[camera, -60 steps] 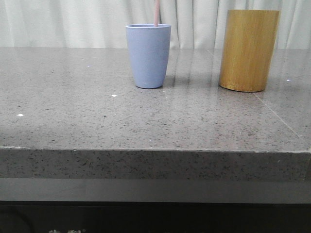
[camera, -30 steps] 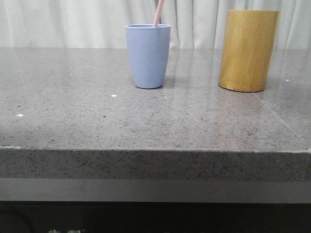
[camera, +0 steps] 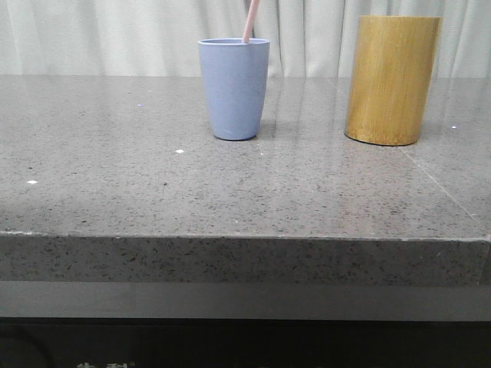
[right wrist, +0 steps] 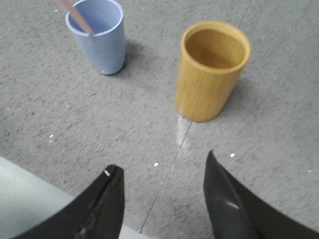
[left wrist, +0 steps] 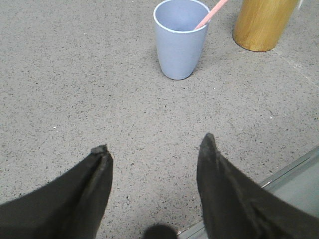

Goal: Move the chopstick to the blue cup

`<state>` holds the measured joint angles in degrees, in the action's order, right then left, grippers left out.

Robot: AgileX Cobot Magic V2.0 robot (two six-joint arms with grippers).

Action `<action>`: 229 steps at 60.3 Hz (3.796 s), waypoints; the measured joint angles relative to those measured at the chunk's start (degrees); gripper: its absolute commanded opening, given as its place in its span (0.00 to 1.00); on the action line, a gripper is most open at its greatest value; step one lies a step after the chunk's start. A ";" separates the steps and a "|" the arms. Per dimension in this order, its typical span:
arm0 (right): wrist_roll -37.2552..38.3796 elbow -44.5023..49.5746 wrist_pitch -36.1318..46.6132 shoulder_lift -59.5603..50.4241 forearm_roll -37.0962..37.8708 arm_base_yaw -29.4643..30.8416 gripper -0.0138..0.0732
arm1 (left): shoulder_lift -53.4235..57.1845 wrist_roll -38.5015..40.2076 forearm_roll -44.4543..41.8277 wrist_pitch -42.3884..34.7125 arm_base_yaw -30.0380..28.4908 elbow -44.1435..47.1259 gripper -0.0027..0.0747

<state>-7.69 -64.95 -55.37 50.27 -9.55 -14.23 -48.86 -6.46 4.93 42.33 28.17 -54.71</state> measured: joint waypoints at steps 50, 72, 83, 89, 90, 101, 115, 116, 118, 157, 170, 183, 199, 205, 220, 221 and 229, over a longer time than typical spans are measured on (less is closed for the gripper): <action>0.26 16.87 5.17 -18.15 -1.54 0.00 0.08 | 0.00 0.00 0.00 -0.10 0.00 0.00 0.01; 0.26 16.87 4.70 -18.15 -1.63 0.00 0.08 | 0.00 0.00 0.00 -0.10 0.00 0.00 0.01; 0.26 16.87 4.70 -18.15 -1.63 0.05 0.08 | 0.50 0.00 0.00 -0.71 0.17 0.75 0.01; 0.26 16.87 4.70 -18.15 -1.63 0.29 0.08 | 3.42 0.00 0.00 -3.53 -0.86 3.68 0.01; 0.26 16.87 4.70 -18.15 -1.63 0.27 0.08 | 4.47 0.00 0.00 -4.71 -1.26 4.78 0.01; 0.26 16.87 4.62 -18.15 -1.63 0.27 0.08 | 16.48 0.00 -0.14 -17.18 -9.44 18.06 0.01; 0.26 16.87 4.62 -18.15 -1.63 0.27 0.08 | 34.52 0.00 -0.14 -30.71 -18.16 38.70 0.01; 0.26 16.87 4.62 -18.15 -1.63 0.27 0.08 | 35.55 0.00 -0.14 -31.31 -18.47 39.74 0.01; 0.26 16.87 4.62 -18.15 -1.63 0.27 0.08 | 38.07 0.00 -0.01 -32.67 -19.14 42.25 0.01; 0.26 16.87 4.62 -18.15 -1.63 0.27 0.08 | 49.13 0.00 4.94 -41.37 -23.74 54.78 0.01; 0.26 16.87 4.62 -18.15 -1.63 0.27 0.08 | 49.13 4.44 1.60 -41.71 -23.74 54.78 0.01; 0.26 16.87 4.62 -18.15 -1.63 0.27 0.08 | 49.13 9.10 -2.65 -41.71 -23.74 54.78 0.01; 0.26 16.87 4.62 -18.15 -1.63 0.27 0.08 | 49.13 8.14 -2.93 -40.70 -23.74 54.78 0.01; 0.26 16.87 4.62 -18.15 -1.63 0.27 0.08 | 49.13 8.14 -2.97 -40.46 -23.74 54.78 0.01; 0.26 16.87 4.62 -18.15 -1.63 0.27 0.08 | 49.13 8.08 -2.97 -40.46 -23.74 54.78 0.01; 0.26 16.87 4.62 -18.15 -1.63 0.27 0.08 | 49.13 8.08 -2.97 -40.46 -23.74 54.78 0.01; 0.26 16.87 4.62 -18.15 -1.63 0.27 0.08 | 49.13 8.00 -2.97 -40.46 -23.74 54.78 0.01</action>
<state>-7.43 -48.08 -50.75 32.12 -11.18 -13.95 0.27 1.54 1.96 1.87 4.43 0.07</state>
